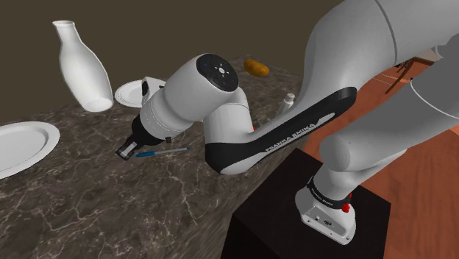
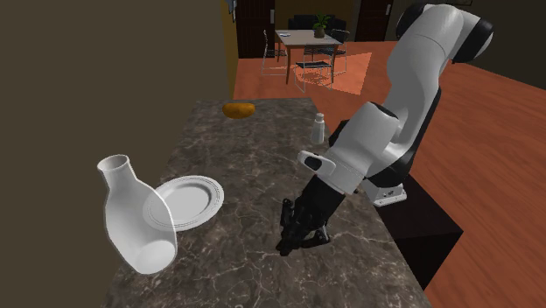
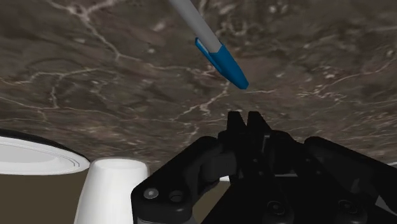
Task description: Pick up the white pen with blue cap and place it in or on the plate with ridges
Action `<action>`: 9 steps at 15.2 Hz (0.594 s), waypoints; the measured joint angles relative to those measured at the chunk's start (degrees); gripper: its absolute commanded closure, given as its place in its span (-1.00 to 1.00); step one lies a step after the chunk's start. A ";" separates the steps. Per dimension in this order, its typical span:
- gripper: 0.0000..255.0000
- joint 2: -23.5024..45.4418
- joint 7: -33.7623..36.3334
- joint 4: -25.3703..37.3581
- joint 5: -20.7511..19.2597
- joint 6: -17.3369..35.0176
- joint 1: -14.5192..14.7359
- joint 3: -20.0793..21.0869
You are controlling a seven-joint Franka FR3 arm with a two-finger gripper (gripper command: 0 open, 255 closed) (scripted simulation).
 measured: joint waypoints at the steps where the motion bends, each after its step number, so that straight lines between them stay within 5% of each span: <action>1: 1.00 0.00 0.00 0.00 0.00 0.00 0.00 0.00; 5: 1.00 0.00 0.00 0.00 0.00 0.00 0.00 0.00; 6: -1.00 0.00 0.00 0.00 0.00 0.00 0.00 0.00; 7: -1.00 0.00 0.00 0.00 0.00 0.00 0.00 0.00; 8: -1.00 1.51 -2.91 -0.20 1.36 -1.39 5.76 -5.69; 9: -1.00 2.46 -10.43 -0.70 4.93 -4.10 16.88 -16.80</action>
